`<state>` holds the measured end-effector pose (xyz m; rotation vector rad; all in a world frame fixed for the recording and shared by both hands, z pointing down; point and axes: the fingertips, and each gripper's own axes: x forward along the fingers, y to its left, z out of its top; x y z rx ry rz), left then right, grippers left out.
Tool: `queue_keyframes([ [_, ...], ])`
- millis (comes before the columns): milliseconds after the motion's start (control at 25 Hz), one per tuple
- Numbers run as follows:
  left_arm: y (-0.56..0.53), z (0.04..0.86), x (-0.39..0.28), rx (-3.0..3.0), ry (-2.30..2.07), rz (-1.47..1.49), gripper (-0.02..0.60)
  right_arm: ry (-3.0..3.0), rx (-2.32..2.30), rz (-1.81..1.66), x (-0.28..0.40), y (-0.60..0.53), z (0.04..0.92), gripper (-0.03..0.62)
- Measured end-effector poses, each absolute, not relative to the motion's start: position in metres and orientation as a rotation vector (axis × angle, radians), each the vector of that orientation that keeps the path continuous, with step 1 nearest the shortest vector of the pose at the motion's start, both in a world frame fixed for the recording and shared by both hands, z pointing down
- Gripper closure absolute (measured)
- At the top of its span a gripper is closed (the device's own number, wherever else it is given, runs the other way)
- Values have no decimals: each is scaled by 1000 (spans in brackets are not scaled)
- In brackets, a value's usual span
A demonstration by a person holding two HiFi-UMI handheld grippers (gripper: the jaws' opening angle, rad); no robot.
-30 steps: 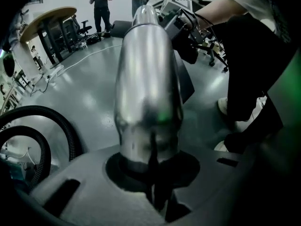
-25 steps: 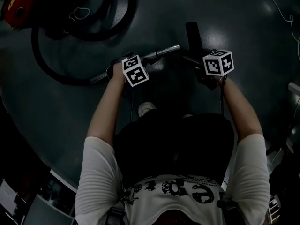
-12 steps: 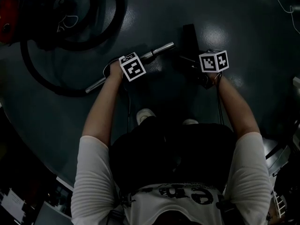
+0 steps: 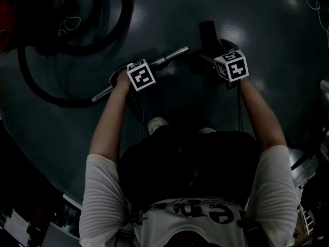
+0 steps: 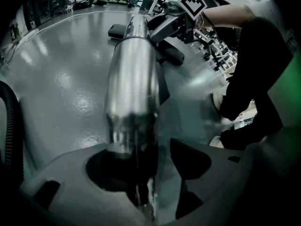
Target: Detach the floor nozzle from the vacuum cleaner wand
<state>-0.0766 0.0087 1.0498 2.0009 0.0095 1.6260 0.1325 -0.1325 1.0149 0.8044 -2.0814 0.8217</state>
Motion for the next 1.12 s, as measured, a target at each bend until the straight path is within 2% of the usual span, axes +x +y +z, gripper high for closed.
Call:
queue_keyframes([
  [120, 20, 1047, -70, 1985, 19, 1599, 198, -2101, 823, 779, 140, -133, 1003, 131],
  [160, 13, 1046, -73, 2016, -24, 1638, 58, -2117, 842, 763, 142, -136, 996, 131],
  [200, 0, 1043, -78, 2057, -77, 1687, 15, -2138, 871, 748, 145, -140, 986, 131],
  [280, -26, 1030, -85, 2135, -198, 1709, 14, -2192, 943, 732, 150, -148, 967, 131],
  [600, -80, 954, -68, 2288, -629, 1250, 21, -2310, 1053, 665, 139, -164, 894, 134],
  [640, -87, 935, -67, 2299, -701, 1187, 30, -2311, 1075, 646, 140, -166, 879, 154],
  [680, -94, 911, -68, 2310, -785, 1121, 81, -2312, 1111, 623, 142, -169, 858, 267],
  [720, -103, 883, -70, 2323, -884, 1056, 209, -2314, 1155, 599, 146, -173, 835, 370],
  [760, -112, 850, -74, 2339, -993, 998, 347, -2317, 1195, 575, 150, -177, 808, 426],
  [840, -123, 778, -82, 2364, -1197, 911, 543, -2323, 1252, 527, 156, -179, 748, 522],
  [880, -125, 740, -86, 2369, -1273, 879, 577, -2325, 1271, 502, 159, -178, 716, 579],
  [920, -125, 701, -88, 2367, -1331, 848, 577, -2326, 1284, 481, 162, -177, 682, 589],
  [1120, -108, 488, -98, 2312, -1548, 649, 577, -2386, 1337, 409, 163, -167, 481, 591],
])
